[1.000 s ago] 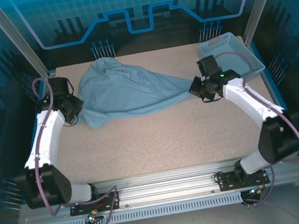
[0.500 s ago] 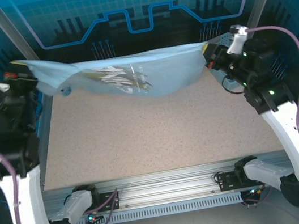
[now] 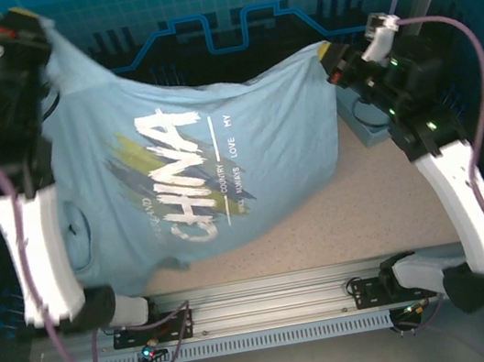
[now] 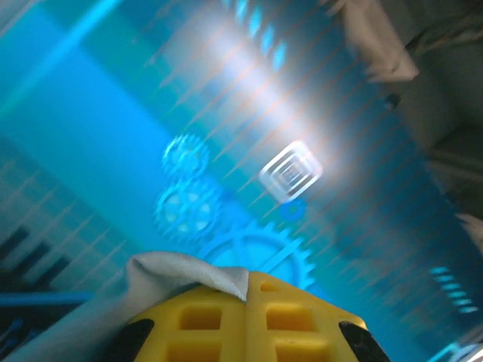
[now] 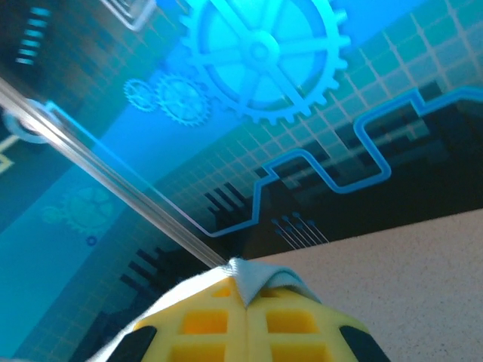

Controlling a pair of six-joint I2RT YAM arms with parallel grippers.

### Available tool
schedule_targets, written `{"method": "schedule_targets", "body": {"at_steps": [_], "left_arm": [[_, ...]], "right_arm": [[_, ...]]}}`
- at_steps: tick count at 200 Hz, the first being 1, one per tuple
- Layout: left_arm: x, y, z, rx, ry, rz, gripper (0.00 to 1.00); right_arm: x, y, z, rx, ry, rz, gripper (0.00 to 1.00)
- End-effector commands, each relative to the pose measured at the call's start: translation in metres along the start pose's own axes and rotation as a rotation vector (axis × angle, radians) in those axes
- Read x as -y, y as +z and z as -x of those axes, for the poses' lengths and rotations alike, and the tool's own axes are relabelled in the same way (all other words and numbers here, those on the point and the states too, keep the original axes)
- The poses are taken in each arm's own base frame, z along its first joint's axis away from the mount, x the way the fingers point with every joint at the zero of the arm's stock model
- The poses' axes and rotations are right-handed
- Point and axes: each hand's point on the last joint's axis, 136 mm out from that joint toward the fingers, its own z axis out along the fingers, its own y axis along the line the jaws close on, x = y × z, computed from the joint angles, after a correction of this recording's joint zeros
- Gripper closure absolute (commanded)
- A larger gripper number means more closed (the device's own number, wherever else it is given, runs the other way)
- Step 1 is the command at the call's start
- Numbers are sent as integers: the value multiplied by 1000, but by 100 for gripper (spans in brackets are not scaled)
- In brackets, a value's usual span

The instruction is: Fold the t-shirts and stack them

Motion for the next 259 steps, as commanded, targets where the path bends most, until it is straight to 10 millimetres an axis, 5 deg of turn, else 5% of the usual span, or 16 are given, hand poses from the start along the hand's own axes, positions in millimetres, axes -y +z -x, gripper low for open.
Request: {"method": "schedule_targets", "body": {"at_steps": [1, 22, 48, 95, 128, 147, 162, 185, 198, 216, 235, 259], "left_arm": [[-36, 56, -35, -136, -42, 21, 100], [-39, 75, -27, -138, -63, -21, 100], [-12, 74, 1, -89, -74, -128, 100], [73, 7, 66, 69, -92, -356, 100], [81, -36, 66, 48, -113, -338, 100], [29, -44, 29, -25, -178, -170, 100], [-43, -57, -21, -87, -252, 31, 100], [-156, -95, -121, -262, -346, 315, 100], [-209, -122, -181, -391, -365, 437, 100], [-275, -166, -253, -550, -383, 630, 100], [-322, -203, -311, -664, -435, 742, 100], [-350, -238, -363, -784, -496, 842, 100]], "right_arm": [[-1, 29, 22, 41, 36, 62, 100], [2, 54, 39, 58, 34, 74, 100], [0, 61, 69, 120, 32, 96, 100], [-6, 39, 136, 253, 40, 110, 100], [-1, 39, 144, 227, 53, 97, 100], [15, 50, 116, 127, 73, 62, 100], [41, 59, 75, 34, 108, -9, 100], [99, 64, -24, -152, 203, -154, 100], [144, 56, -93, -253, 270, -272, 100], [191, 44, -164, -336, 371, -368, 100], [234, 35, -223, -456, 445, -472, 100], [274, 20, -271, -601, 453, -615, 100]]}}
